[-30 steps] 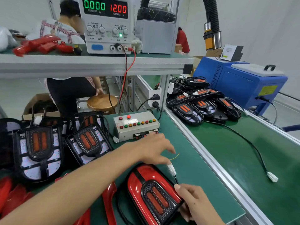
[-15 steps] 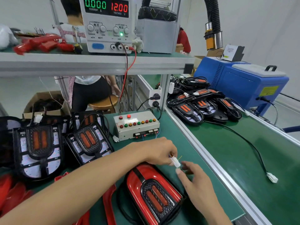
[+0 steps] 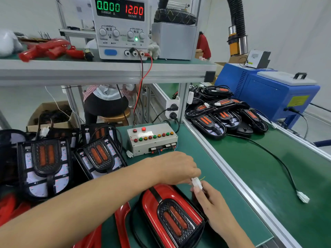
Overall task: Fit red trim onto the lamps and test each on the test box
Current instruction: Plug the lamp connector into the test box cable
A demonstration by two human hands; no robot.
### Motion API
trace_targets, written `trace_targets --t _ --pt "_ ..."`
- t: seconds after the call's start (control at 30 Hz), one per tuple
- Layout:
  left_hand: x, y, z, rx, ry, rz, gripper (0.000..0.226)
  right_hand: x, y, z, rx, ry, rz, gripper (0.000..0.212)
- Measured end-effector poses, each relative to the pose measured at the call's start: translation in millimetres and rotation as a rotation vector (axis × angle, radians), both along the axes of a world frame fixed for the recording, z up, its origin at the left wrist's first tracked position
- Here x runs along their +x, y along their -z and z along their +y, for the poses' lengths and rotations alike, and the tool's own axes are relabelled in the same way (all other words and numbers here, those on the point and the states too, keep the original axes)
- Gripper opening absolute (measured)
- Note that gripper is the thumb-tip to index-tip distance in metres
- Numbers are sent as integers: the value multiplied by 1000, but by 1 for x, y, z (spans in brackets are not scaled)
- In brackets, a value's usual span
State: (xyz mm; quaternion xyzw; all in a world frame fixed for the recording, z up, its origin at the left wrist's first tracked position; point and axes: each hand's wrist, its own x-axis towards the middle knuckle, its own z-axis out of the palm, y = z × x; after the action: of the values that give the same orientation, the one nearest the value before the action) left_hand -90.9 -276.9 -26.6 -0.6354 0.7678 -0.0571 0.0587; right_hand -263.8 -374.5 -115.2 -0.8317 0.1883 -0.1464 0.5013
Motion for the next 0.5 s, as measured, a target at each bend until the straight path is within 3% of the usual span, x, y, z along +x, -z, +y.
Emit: trace_targets --t 0.13,0.23,0.33,0.5 --pt "-1 -2 1 -95 107 -56 27 -1 -1 -2 -31 8 10 42" --pt "-1 -1 0 -37 167 -96 24 -5 1 -2 -27 -22 21 45" --pt "4 0 1 -18 235 -43 23 -7 2 -3 -19 -40 21 59" --pt "13 3 5 5 220 38 21 -9 4 -6 19 -67 4 52"
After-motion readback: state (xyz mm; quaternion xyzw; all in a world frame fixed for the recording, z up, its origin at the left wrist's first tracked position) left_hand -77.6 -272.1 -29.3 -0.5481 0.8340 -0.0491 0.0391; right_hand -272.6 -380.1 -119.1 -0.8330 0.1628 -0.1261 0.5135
